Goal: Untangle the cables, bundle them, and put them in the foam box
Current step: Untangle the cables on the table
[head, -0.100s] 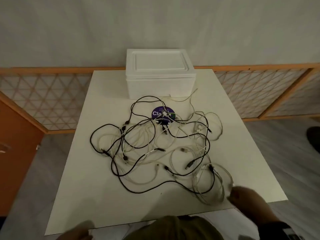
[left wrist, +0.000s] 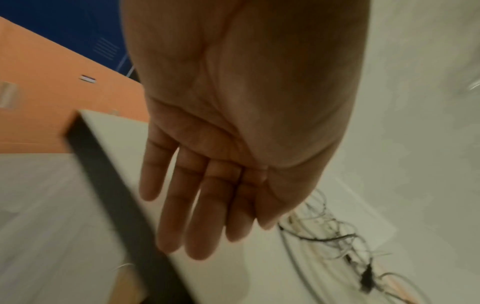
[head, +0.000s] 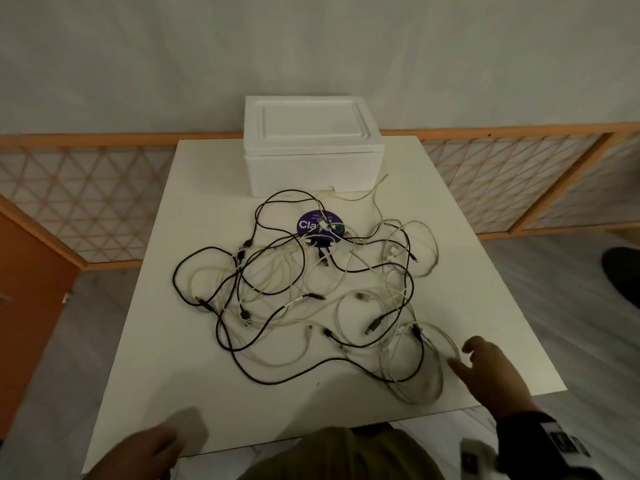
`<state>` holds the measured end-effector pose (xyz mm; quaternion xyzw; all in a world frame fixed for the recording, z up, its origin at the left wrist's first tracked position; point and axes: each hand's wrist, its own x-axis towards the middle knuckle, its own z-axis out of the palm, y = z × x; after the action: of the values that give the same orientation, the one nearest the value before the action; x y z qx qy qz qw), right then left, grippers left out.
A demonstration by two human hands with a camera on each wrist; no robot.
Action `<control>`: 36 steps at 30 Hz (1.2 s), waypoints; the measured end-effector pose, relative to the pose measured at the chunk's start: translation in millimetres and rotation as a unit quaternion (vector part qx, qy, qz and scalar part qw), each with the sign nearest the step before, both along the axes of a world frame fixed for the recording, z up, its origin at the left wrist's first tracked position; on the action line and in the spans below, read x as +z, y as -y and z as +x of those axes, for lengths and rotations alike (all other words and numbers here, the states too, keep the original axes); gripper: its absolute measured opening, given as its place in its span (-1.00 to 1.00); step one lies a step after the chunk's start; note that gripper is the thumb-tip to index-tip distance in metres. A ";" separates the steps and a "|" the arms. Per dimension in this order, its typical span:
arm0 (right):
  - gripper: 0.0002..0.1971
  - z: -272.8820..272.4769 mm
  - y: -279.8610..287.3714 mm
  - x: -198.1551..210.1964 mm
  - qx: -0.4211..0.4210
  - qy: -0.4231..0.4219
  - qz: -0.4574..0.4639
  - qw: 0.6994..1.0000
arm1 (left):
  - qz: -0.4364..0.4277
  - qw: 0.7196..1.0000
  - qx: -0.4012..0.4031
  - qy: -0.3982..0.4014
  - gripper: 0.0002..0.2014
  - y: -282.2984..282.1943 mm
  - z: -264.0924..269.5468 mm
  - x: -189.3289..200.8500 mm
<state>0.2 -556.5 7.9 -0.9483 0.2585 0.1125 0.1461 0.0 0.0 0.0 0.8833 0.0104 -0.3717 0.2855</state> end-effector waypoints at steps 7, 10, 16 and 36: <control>-0.82 36.8 -37.6 4.2 0.039 -0.083 -0.065 0.994 | -0.087 0.982 -0.007 0.166 -0.83 80.2 64.4 75.4; -0.91 63.5 -36.8 18.7 -0.009 -0.061 -0.012 0.998 | -0.121 0.963 -0.024 0.241 -0.81 113.3 92.4 96.0; -0.87 107.0 -61.3 86.7 0.034 0.079 0.290 0.953 | -0.205 0.930 -0.049 0.302 -0.86 167.5 126.9 126.3; -0.54 129.8 -172.0 153.0 0.223 -0.009 0.701 0.678 | -0.297 0.792 -0.110 0.522 -0.58 207.3 137.3 127.1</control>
<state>129.9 -384.5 160.9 -0.5969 -0.1140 0.2988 0.7358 137.3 -207.3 127.1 0.8103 -0.3478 0.1319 0.4529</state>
